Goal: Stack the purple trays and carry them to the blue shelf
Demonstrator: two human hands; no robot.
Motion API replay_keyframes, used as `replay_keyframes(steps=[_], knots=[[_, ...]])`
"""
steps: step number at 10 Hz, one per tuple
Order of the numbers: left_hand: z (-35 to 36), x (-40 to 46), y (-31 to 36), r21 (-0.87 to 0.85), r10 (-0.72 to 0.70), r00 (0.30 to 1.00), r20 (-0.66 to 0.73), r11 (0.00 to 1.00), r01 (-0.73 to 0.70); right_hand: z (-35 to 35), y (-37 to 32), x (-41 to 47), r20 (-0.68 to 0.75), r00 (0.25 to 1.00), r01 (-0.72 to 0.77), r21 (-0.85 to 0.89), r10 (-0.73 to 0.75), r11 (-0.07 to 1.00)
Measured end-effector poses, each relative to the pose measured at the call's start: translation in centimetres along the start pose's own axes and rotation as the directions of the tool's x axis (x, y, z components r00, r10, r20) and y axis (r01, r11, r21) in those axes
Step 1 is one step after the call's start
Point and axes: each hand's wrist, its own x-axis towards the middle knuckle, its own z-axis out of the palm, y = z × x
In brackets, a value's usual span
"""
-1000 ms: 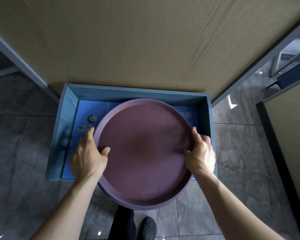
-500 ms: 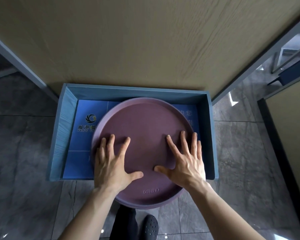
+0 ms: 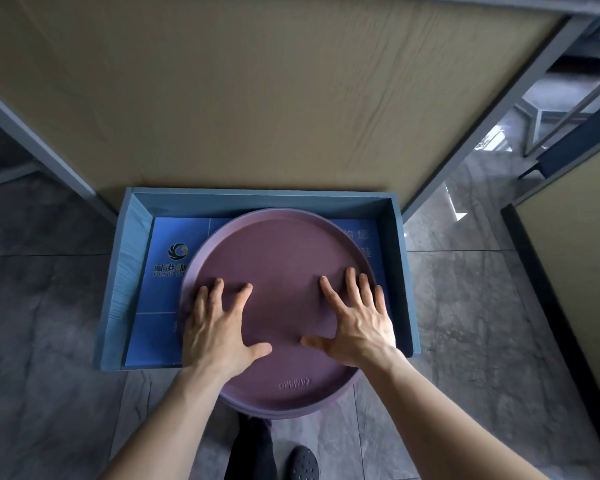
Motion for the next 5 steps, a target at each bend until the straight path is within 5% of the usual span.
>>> replay_keyframes(steps=[2,5], knots=[[-4.6,-1.6,0.6,-0.008,0.051,0.996,-0.072,0.999,-0.052,-4.7,-0.5,-2.2,0.024,1.000,-0.015,0.021,0.014,1.000],[-15.6,-5.2,4.1,0.028,0.118,0.971,-0.207,0.993,-0.114,-16.3,0.0,-7.8,-0.157,0.987,-0.021,0.101,0.037,0.995]])
